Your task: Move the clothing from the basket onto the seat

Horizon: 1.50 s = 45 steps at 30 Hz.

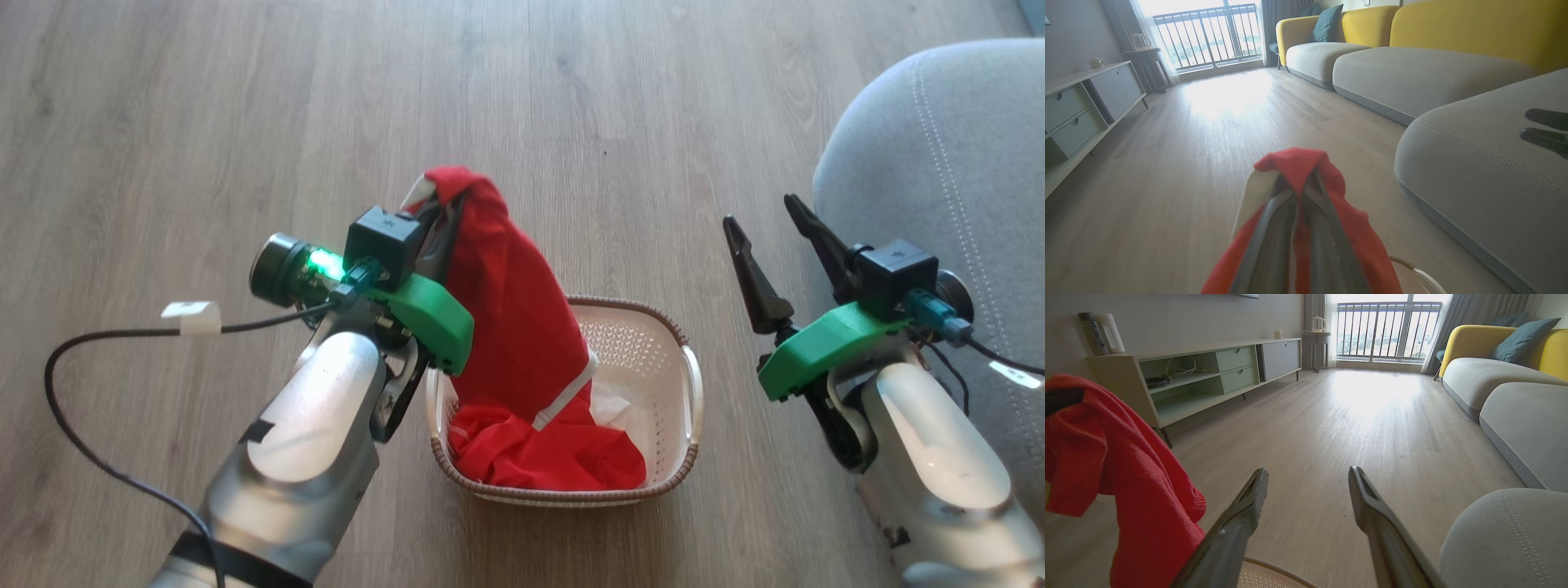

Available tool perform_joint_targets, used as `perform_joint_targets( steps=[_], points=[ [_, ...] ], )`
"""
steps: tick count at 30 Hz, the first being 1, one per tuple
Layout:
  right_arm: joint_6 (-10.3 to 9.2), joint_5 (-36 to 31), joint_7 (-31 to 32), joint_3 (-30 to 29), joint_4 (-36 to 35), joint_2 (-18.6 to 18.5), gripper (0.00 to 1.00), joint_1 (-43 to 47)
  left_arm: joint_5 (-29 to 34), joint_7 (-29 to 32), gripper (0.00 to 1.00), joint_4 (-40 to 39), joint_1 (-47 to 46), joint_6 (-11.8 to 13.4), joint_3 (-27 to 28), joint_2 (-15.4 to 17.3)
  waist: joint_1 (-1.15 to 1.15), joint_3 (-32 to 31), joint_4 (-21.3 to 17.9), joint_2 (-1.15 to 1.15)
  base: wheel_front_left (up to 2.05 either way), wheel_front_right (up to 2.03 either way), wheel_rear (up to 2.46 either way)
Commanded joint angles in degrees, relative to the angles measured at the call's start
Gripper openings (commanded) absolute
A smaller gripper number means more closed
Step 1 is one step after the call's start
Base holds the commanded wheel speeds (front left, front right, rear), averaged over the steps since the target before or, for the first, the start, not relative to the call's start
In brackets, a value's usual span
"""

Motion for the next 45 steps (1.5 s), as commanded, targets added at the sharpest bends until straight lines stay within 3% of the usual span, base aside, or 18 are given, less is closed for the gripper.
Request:
perform_joint_targets(
  steps=[1, 9, 17, 27, 33, 37, 38, 39, 40, 45],
  points=[
    [-0.01, 0.50, -0.37, 1.02, -1.46, 0.27, 1.00, -0.33, 0.59, -0.72, 0.00, -2.92, -2.49, -0.34, 2.40, 0.64, 0.01, -0.47, 0.25, 0.00, 0.00, 0.00, 0.00],
    [-0.01, 0.72, -0.37, 1.64, -1.13, 0.54, 1.00, 0.81, 3.35, -0.72, 0.00, -11.79, -5.16, -2.12, 3.06, -0.21, 0.01, -1.35, 0.58, 0.00, 0.00, 0.00, 0.00],
    [-0.01, 1.12, -0.37, 2.91, -2.21, 1.03, 1.00, 0.69, 5.28, -0.72, 0.00, -17.81, -8.54, -2.24, 2.54, -0.62, 0.01, -1.04, 0.97, 0.00, 0.00, 0.00, 0.00],
    [-0.01, 2.88, -0.37, 11.01, -13.83, -0.50, 1.00, -3.11, 5.23, -0.72, 0.00, -21.01, -8.83, -2.17, 0.23, -0.78, 0.01, -0.63, 1.44, 0.00, 0.00, 0.00, 0.00],
    [-0.01, 4.02, -0.37, 17.82, -9.70, -1.18, 1.00, -6.60, 4.10, -0.72, 0.00, -22.60, -8.71, -1.67, -2.20, -0.79, 0.01, -0.70, 2.22, 0.00, 0.00, 0.00, 0.00],
    [-0.01, 6.19, -0.37, 22.25, -3.64, 0.63, 1.00, -10.37, 2.85, -0.72, 0.00, -23.10, -8.44, -1.27, -4.25, -0.80, 0.01, -0.87, 3.17, 0.00, 0.00, 0.00, 0.00],
    [-0.01, 6.57, -0.37, 22.87, -2.71, 1.18, 0.97, -11.17, 2.59, -0.72, 0.00, -22.91, -8.40, -1.26, -4.71, -0.80, 0.01, -0.87, 3.41, 0.00, 0.00, 0.00, 0.00],
    [-0.01, 7.00, -0.37, 23.31, -1.87, 1.69, 0.44, -11.79, 2.30, -0.72, 0.00, -22.73, -8.36, -1.24, -5.12, -0.80, 0.01, -0.90, 3.65, 0.00, 0.00, 0.00, 0.00],
    [-0.01, 7.28, -0.37, 23.57, -1.38, 2.06, 0.00, -12.33, 2.17, -0.72, 0.00, -22.46, -8.35, -1.20, -5.53, -0.80, 0.01, -0.90, 3.89, 0.00, 0.00, 0.00, 0.00],
    [-0.01, 7.74, -0.37, 23.55, -0.72, 2.51, 0.00, -13.05, 0.98, -0.72, 0.00, -20.86, -7.96, -1.16, -6.82, -0.80, 0.01, -0.69, 4.51, 0.00, 0.00, 0.00, 0.00]
  ],
)
